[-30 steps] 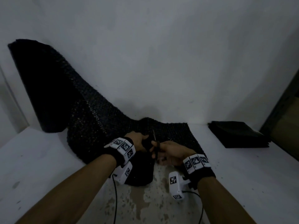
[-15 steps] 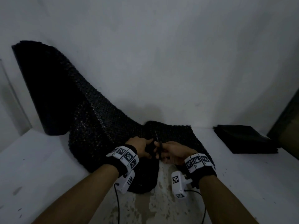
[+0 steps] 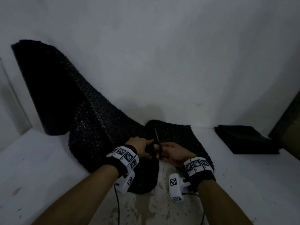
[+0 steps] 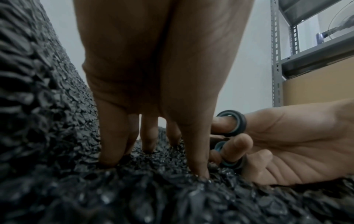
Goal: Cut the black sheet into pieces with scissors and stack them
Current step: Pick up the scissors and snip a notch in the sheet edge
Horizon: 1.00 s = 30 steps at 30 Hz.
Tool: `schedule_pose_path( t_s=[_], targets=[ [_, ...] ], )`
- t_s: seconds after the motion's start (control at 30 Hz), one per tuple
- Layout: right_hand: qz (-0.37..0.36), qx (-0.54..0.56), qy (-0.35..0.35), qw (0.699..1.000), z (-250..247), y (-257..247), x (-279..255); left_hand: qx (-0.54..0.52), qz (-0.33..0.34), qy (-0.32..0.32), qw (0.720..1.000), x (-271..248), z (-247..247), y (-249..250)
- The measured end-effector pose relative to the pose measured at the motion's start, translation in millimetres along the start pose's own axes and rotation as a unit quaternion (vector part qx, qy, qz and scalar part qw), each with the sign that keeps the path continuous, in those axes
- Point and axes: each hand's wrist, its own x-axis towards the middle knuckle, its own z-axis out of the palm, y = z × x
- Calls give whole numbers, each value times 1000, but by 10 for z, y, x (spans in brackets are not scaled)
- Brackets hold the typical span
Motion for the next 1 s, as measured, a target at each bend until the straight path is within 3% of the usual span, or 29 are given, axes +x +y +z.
schedule_pose_path(
  t_s=[0.17, 0.23, 0.3, 0.37, 0.4, 0.57, 0.67, 1.0],
  targets=[
    [-31, 6, -42, 999, 17, 28, -120, -80, -32, 31, 996, -39, -79, -67],
    [-44, -5, -54, 998, 16, 23, -178, -112, -59, 104, 986, 1, -201, -119],
    [-60, -5, -58, 996, 2, 33, -233, -141, -77, 223, 961, 10, -390, -130],
    [-77, 3, -60, 995, 1, 32, -301, -188, -54, 313, 929, 14, -624, -87],
    [-86, 5, -62, 994, 2, 31, -341, -220, -39, 322, 920, 3, -753, -50],
    [-106, 11, -62, 992, -36, 31, -559, -313, -23, 219, 924, 64, -1151, 81],
    [-108, 14, -76, 991, -64, 1, -666, -301, 16, 218, 928, 18, -1186, 138],
    [-139, 32, -98, 985, -16, -280, -853, -439, 51, 218, 870, -164, -1379, 220]
  ],
)
